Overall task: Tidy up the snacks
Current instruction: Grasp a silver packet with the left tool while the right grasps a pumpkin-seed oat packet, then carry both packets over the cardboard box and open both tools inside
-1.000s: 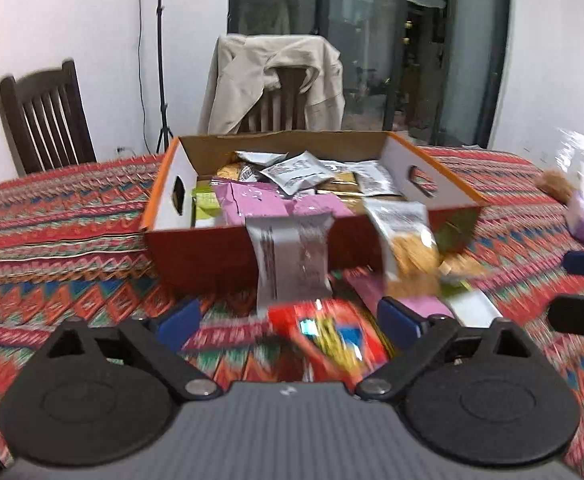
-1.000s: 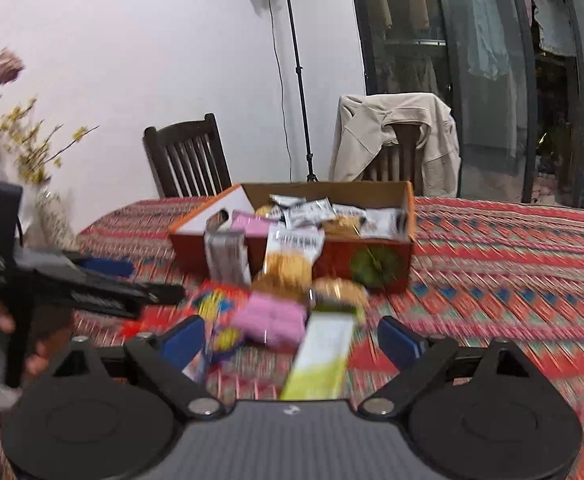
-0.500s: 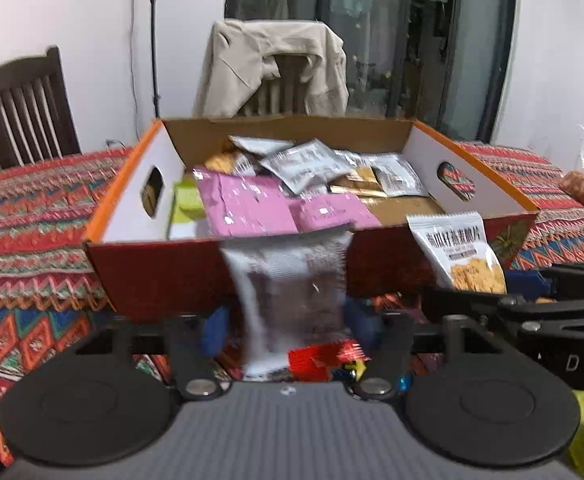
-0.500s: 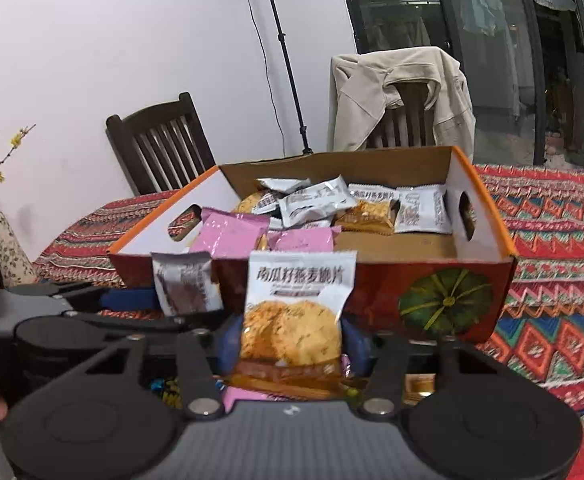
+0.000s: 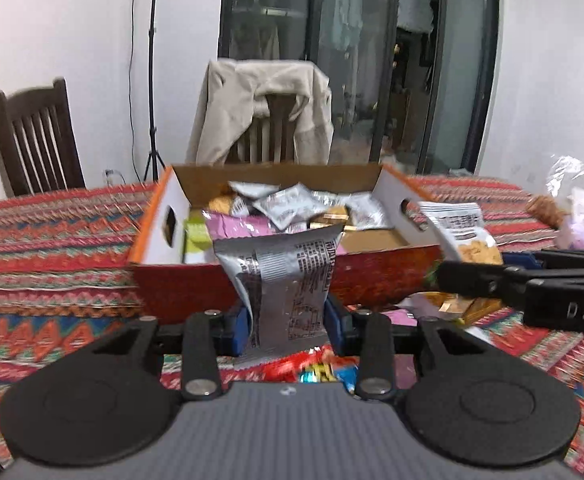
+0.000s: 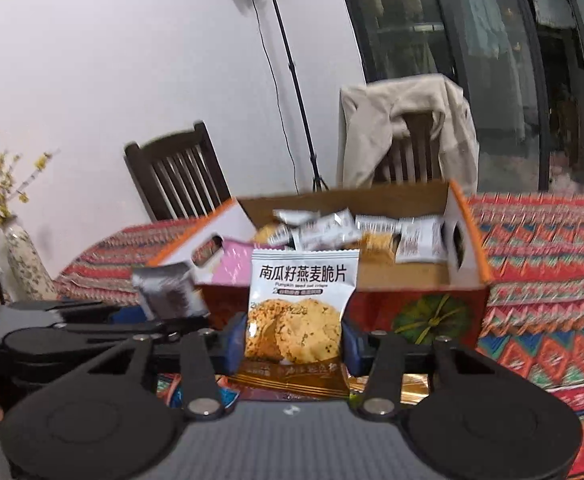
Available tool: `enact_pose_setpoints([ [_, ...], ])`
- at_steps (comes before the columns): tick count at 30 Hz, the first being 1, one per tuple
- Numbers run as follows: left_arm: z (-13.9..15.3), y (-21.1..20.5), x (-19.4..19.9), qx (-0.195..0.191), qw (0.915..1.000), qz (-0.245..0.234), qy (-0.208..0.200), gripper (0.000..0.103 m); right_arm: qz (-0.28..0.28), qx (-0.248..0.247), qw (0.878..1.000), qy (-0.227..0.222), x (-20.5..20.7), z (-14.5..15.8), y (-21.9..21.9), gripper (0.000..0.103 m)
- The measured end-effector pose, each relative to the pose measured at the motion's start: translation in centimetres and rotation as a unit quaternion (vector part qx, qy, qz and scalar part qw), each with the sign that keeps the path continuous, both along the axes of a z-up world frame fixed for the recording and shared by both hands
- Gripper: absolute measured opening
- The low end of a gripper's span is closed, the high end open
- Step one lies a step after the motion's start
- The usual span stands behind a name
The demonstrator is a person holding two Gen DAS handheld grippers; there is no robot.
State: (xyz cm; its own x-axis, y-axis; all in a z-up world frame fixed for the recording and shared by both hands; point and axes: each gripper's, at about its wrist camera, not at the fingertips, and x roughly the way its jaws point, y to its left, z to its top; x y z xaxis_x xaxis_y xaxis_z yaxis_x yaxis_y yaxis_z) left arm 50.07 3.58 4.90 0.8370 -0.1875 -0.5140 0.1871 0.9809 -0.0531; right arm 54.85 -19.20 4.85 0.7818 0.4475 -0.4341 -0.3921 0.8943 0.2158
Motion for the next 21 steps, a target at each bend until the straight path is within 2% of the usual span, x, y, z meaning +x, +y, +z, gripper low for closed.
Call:
enact_pose_setpoints([
  [3, 2.0, 0.9, -4.6, 0.005, 0.9996, 0.009, -0.025, 0.038, 0.013, -0.021, 0.999, -0.030, -3.6, 1.8, -1.4, 0.046],
  [7, 3.3, 2.3, -11.3, -0.012, 0.9984, 0.039, -0.040, 0.038, 0.022, -0.054, 0.997, -0.057, -8.7, 3.5, -3.3, 0.046],
  [9, 3.2, 2.6, -14.4, -0.029, 0.9976, 0.053, -0.035, 0.038, 0.026, -0.064, 0.996, -0.062, -11.7, 4.1, -4.2, 0.046],
  [13, 1.4, 2.5, -19.8, -0.055, 0.9960, 0.070, 0.003, 0.038, 0.034, -0.074, 0.995, -0.055, -16.7, 3.6, -5.5, 0.047],
  [17, 1.1, 2.8, -22.5, -0.064, 0.9945, 0.081, 0.016, 0.038, 0.027, -0.077, 0.996, -0.027, -19.8, 2.3, -7.0, 0.047],
  [21, 2.1, 2.7, -23.1, -0.059, 0.9953, 0.077, 0.005, 0.038, 0.021, -0.084, 0.996, -0.028, -21.6, 2.2, -7.5, 0.047],
])
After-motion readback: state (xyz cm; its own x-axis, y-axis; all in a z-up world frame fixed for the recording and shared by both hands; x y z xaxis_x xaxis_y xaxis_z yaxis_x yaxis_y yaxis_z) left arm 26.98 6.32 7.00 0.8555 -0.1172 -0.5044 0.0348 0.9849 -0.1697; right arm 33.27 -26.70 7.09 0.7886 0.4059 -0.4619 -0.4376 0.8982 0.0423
